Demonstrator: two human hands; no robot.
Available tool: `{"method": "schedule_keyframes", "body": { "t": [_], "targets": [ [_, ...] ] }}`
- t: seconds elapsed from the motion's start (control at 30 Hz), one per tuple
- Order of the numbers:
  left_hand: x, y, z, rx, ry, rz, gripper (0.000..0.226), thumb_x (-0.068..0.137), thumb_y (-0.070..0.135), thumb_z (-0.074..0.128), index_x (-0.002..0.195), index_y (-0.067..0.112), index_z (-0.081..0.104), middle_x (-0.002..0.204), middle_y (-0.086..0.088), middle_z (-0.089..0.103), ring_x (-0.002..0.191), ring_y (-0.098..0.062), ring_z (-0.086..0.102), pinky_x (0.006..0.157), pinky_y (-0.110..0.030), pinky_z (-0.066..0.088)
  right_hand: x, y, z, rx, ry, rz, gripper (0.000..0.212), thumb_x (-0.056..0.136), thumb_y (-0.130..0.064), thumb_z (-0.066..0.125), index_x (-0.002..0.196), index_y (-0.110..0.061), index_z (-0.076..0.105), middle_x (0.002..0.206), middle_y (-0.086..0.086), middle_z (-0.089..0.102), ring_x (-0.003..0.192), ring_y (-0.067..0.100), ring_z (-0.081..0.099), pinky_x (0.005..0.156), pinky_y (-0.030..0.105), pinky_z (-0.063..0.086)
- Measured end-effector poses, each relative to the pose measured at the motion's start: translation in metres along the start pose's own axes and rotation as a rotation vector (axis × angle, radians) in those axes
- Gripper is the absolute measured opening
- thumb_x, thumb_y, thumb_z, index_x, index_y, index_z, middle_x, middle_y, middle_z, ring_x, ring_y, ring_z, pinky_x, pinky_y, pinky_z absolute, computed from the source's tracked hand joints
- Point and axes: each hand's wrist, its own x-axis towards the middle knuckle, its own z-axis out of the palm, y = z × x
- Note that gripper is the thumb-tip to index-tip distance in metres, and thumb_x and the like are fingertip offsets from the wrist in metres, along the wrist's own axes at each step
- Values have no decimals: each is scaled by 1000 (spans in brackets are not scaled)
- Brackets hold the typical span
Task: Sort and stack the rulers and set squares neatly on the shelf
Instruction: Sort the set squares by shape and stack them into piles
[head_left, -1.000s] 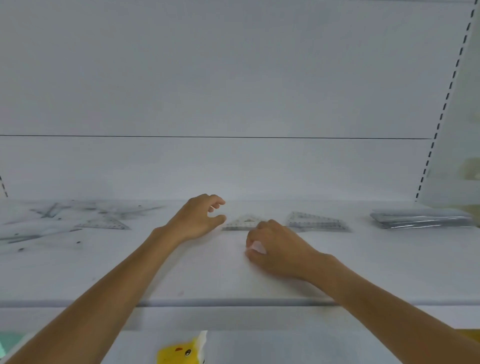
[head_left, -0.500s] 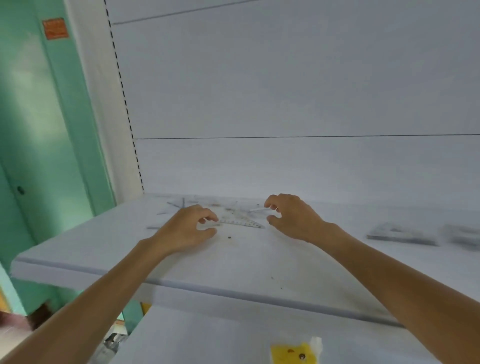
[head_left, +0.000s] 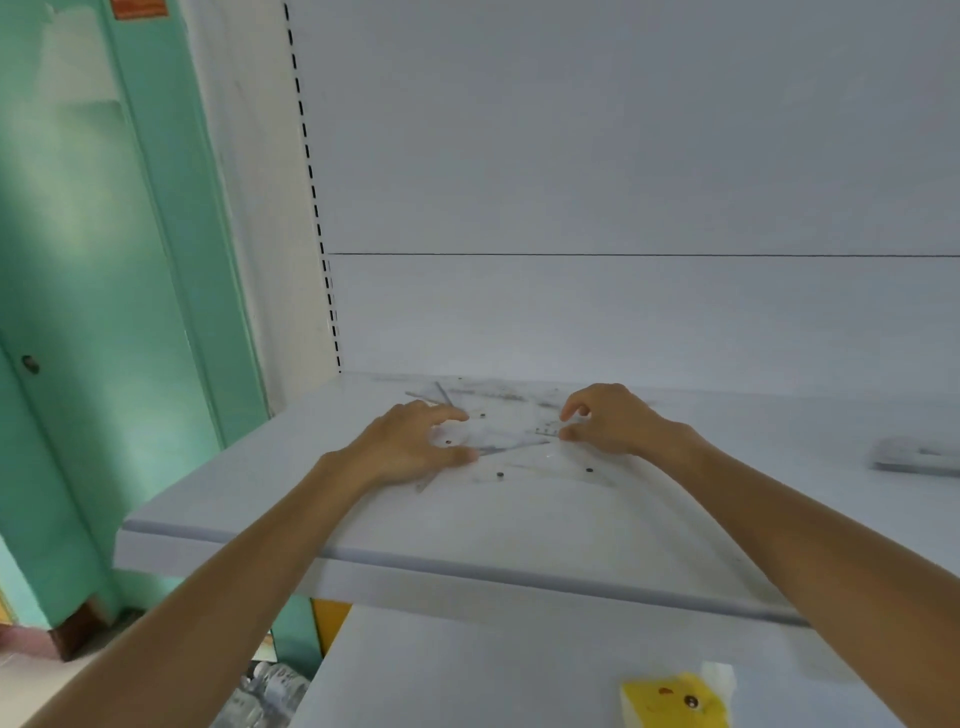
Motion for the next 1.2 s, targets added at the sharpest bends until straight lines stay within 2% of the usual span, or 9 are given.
{"method": "schedule_keyframes", "body": {
  "t": [0.13, 0.3, 0.47, 0.53, 0.63, 0.83, 1.0, 1.13, 1.2],
  "targets": [
    [6, -5, 5, -28, 36, 46, 52, 76, 59, 61, 121, 34, 57, 120, 6, 57, 105, -10, 50, 84, -27, 38, -3, -6, 7, -176, 67, -27, 28, 92, -33, 53, 110, -14, 62, 119, 6, 59, 109, 23, 54, 91, 31, 41],
    [6, -7, 8, 12, 66, 173, 44, 82, 53, 57, 118, 26, 60, 108, 6, 60, 97, -10, 49, 79, -23, 33, -2, -19, 17, -417, 175, -127, 24, 95, -17, 37, 98, -4, 58, 98, 9, 59, 90, 28, 57, 70, 31, 40],
    [1, -2, 6, 184, 121, 233, 34, 97, 37, 33, 111, 19, 59, 101, -1, 64, 96, -21, 54, 79, -33, 41, -1, -17, 18, -201, 188, -106, 28, 92, -24, 49, 113, -7, 55, 111, 9, 55, 98, 26, 54, 82, 32, 43],
    [1, -2, 6, 180, 172, 182, 32, 99, 27, 30, 116, 16, 54, 110, -2, 63, 101, -24, 56, 84, -37, 43, -3, -14, 17, -54, 175, -3, 37, 87, -38, 58, 113, -11, 56, 112, 7, 52, 100, 24, 52, 80, 30, 41],
    [1, -4, 5, 79, 242, 123, 30, 96, 15, 33, 119, 25, 50, 106, 8, 62, 99, -18, 59, 84, -33, 44, -3, -9, 14, -130, 147, 110, 40, 84, -46, 59, 104, -12, 62, 108, 6, 55, 99, 24, 54, 73, 31, 39],
    [-2, 0, 2, -12, 336, 106, 18, 97, 18, 30, 105, 26, 43, 87, 5, 59, 79, -20, 60, 75, -38, 49, -6, -17, 11, -393, 160, -43, 28, 92, -20, 45, 110, -4, 58, 103, 13, 62, 95, 31, 58, 81, 37, 48],
    [0, 0, 6, -97, 362, 122, 33, 99, 23, 29, 125, 25, 50, 96, -1, 51, 94, -20, 52, 81, -29, 40, -10, -13, 16, -303, 161, -110, 30, 90, -10, 42, 115, -7, 58, 112, 8, 57, 100, 27, 56, 81, 32, 46],
    [1, -4, 10, -133, 314, 107, 37, 98, 29, 34, 132, 31, 48, 109, 0, 54, 110, -19, 45, 95, -29, 35, -12, -5, 16, -212, 75, -61, 37, 93, -32, 44, 128, -19, 48, 134, 5, 38, 127, 23, 35, 98, 36, 34],
    [2, -4, 12, -116, 293, 104, 37, 98, 32, 34, 131, 31, 49, 116, -2, 59, 112, -21, 46, 97, -32, 36, -13, -4, 15, -225, -31, -8, 26, 97, -34, 34, 107, -17, 51, 115, 8, 46, 121, 30, 40, 95, 41, 38]
  ]
}}
